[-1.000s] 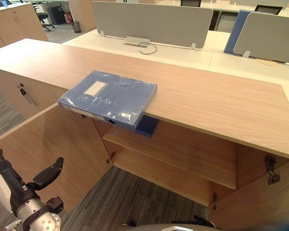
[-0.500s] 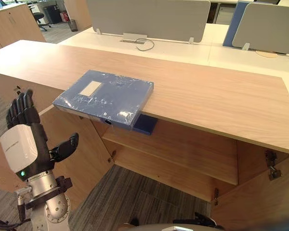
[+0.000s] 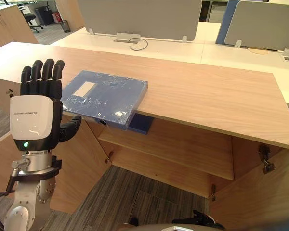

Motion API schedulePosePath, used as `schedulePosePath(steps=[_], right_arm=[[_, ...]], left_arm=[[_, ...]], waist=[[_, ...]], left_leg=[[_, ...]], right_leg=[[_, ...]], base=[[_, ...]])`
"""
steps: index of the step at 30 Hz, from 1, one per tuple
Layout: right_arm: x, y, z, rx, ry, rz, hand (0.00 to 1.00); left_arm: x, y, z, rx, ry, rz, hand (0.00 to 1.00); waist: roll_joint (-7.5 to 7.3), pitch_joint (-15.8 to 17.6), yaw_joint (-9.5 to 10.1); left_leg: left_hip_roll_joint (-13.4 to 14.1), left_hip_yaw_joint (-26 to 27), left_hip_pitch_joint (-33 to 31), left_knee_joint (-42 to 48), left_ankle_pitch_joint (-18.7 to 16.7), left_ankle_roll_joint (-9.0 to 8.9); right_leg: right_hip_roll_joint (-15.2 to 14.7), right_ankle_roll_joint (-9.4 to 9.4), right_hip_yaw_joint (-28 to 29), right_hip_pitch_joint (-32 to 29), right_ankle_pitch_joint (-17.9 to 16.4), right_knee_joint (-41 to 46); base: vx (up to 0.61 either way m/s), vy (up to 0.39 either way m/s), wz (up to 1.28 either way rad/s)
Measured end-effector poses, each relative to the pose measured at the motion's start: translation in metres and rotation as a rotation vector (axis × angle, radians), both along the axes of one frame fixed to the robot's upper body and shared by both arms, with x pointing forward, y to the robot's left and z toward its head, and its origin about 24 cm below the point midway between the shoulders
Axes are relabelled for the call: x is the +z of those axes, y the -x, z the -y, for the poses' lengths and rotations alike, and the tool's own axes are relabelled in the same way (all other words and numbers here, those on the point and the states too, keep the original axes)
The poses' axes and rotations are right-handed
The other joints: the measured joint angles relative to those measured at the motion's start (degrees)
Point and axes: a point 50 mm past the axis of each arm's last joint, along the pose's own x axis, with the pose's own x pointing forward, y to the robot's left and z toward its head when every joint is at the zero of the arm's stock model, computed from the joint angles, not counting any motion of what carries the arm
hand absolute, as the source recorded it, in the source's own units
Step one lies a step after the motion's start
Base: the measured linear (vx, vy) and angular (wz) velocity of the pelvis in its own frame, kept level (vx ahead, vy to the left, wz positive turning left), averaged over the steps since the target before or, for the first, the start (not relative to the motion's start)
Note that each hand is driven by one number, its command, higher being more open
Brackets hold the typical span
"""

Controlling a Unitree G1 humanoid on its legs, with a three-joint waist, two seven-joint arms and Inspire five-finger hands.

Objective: Walk over to the cabinet, pick up the folder, carry it to the office cabinet, place the folder inside the office cabinet, then close the office cabinet door

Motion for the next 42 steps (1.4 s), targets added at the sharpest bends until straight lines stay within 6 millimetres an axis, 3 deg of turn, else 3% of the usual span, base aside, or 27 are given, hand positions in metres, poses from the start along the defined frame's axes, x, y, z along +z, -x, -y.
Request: schedulePosePath(steps=[6, 11, 27, 35, 36, 40, 42], right_arm=[[0.0, -0.001, -0.002, 0.054, 0.011, -0.002, 1.0], [0.001, -0.004, -0.005, 0.074, 0.007, 0.016, 1.0], [0.001, -0.003, -0.006, 0.074, 0.006, 0.014, 1.0], [0.002, -0.007, -0.007, 0.081, 0.004, 0.031, 1.0], [0.002, -0.007, -0.007, 0.085, 0.004, 0.032, 1.0], [0.002, -0.007, -0.008, 0.085, 0.003, 0.032, 1.0], [0.002, -0.007, -0.007, 0.085, 0.004, 0.032, 1.0]], left_arm=[[-0.013, -0.015, 0.0, -0.058, -0.054, -0.111, 1.0], [-0.029, -0.024, -0.009, -0.056, -0.09, -0.236, 1.0], [-0.038, -0.032, -0.025, -0.004, -0.098, -0.319, 1.0], [-0.056, -0.047, -0.025, -0.005, -0.079, -0.405, 1.0], [-0.058, -0.048, -0.026, -0.004, -0.078, -0.417, 0.0], [-0.062, -0.055, -0.025, -0.014, -0.104, -0.458, 0.0], [-0.054, -0.062, -0.023, -0.02, -0.11, -0.415, 0.0]], waist=[[-0.33, -0.45, 0.28], [-0.69, -0.73, -0.7], [-0.96, -0.99, -1.15], [-0.43, -1.32, -1.84], [-0.44, -1.33, -2.18], [-0.4, -1.32, -2.53], [-0.4, -1.33, -2.54]], left_leg=[[0.45, 1.28, 0.02, -0.32, 0.24, -0.1], [0.69, 2.24, 1.13, -1.61, 0.83, 0.05], [0.82, 3.08, 1.12, -1.64, 0.83, 0.08], [0.83, 3.29, 1.11, -1.66, 0.91, 0.18], [0.85, 3.44, 1.11, -1.66, 0.91, 0.18], [0.99, 4.44, 1.16, -1.65, 0.9, 0.18], [1.06, 4.72, 1.21, -1.65, 0.9, 0.18]], right_leg=[[0.23, -0.35, 1.25, -1.28, -0.19, 1.25], [0.39, -0.57, 1.96, -1.16, 0.02, 1.05], [1.0, -0.4, 2.69, 0.08, 2.27, -2.82], [1.08, -0.37, 2.88, 0.19, 2.76, -3.3], [1.11, -0.34, 3.0, 0.19, 2.86, -3.44], [1.35, -0.39, 3.87, 0.18, 3.55, -4.31], [1.46, -0.4, 4.18, 0.2, 3.9, -4.65]], base=[[-0.03, -0.017, -0.1], [-0.02, -0.002, -0.1], [0.0, 0.005, -0.02], [0.0, 0.001, 0.0], [0.0, 0.008, -0.04], [0.0, 0.015, -0.12], [-0.01, 0.015, -0.1]])
